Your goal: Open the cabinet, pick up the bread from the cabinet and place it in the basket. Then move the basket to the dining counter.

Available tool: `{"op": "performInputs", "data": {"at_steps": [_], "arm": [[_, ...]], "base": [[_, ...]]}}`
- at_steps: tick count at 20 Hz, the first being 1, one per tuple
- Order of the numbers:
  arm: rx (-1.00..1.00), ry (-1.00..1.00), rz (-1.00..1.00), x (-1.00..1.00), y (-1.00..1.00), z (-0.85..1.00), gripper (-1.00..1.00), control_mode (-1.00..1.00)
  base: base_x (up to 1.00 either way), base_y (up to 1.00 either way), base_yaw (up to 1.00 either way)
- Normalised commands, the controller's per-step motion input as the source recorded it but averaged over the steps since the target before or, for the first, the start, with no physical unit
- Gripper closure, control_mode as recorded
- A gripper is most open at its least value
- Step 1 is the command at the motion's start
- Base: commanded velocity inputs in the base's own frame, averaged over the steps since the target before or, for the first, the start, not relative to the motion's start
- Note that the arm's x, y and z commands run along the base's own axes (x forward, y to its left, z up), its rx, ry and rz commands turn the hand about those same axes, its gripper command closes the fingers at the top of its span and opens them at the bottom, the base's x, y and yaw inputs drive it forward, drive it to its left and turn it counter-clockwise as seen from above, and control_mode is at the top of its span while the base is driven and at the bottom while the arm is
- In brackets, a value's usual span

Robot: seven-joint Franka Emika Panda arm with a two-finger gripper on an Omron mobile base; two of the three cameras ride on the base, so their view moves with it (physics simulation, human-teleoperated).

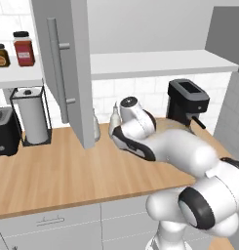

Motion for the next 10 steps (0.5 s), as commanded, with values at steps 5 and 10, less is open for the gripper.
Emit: {"op": "performInputs", "data": {"at_steps": [5,10], "arm": [[-0.19,-0.01,0.20,-0.57,0.00,1.00,1.00,-1.00],[-0.08,0.00,0.20,-0.63,0.01,0.94,1.00,-1.00]], "base": [[0.00,0.00,0.00],[0.00,0.00,0.00]]}}
